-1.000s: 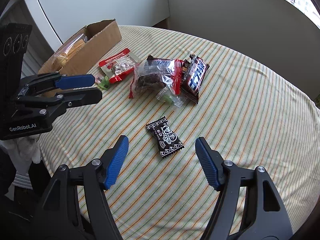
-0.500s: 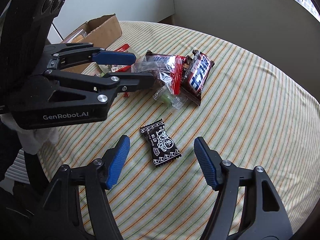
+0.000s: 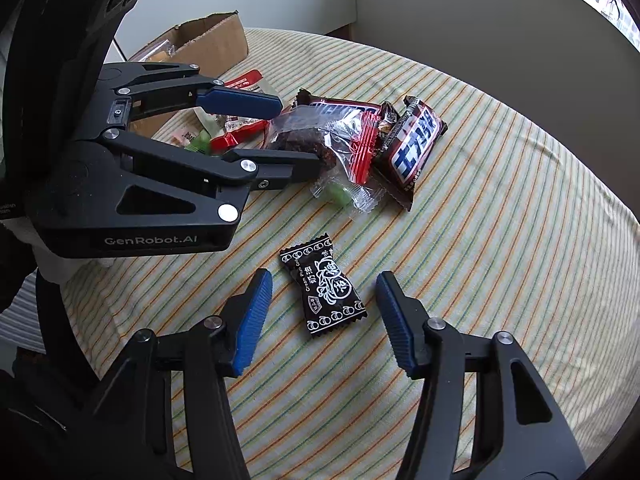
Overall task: Organize snacks
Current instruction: 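Move the right gripper toward the black candy packet, then close the right gripper on the black candy packet while the left grasps the clear brown-candy bag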
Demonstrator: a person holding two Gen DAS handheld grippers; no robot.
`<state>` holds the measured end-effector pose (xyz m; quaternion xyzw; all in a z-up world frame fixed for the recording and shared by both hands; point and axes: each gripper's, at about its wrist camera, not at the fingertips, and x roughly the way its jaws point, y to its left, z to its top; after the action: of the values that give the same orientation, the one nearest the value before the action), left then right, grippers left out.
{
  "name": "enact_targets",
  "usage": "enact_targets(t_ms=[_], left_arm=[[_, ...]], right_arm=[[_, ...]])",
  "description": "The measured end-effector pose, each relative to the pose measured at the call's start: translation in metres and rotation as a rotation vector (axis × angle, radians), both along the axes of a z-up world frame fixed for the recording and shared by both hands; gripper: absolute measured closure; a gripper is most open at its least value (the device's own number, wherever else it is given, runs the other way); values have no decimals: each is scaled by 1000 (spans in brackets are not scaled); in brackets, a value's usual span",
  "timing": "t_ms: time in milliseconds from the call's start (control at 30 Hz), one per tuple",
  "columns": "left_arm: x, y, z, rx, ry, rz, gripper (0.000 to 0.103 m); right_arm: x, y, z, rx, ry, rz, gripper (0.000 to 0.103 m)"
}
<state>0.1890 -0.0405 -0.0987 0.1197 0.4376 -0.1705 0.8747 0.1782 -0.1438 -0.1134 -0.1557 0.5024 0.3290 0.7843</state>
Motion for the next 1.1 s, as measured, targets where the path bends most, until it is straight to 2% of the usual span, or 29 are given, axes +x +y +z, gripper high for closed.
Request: enact_targets(t_ms=[100,167,233,433,700,900,967,1100], left_arm=[[-3,-5,-1,23,-13,-17,58],[-1,-7,0,9,-9,-13,64],[1,-5,1,-16,1,-1,65],[-2,-2,2,-27,3,15,68],[-11,4,10,-78,-9,45,70],[-19,13,32,-156,-41,65,71],[-22,16,39,-169,-54,68,71],[-30,21,45,-164,-69,76,71]], right_arm=[[0,-1,1,-9,-5,2,61],[0,-3,1,-14,-4,-1,69],[-1,-5,2,-19,4,3,72],[-3,-12,3,-14,11,-14,75],[-4,-22,7,14,11,-49,75],[-7,-29,25,52,-17,-67,75],[-8,-29,33,55,-37,-63,75],[-6,-28,30,40,-35,-73,76]])
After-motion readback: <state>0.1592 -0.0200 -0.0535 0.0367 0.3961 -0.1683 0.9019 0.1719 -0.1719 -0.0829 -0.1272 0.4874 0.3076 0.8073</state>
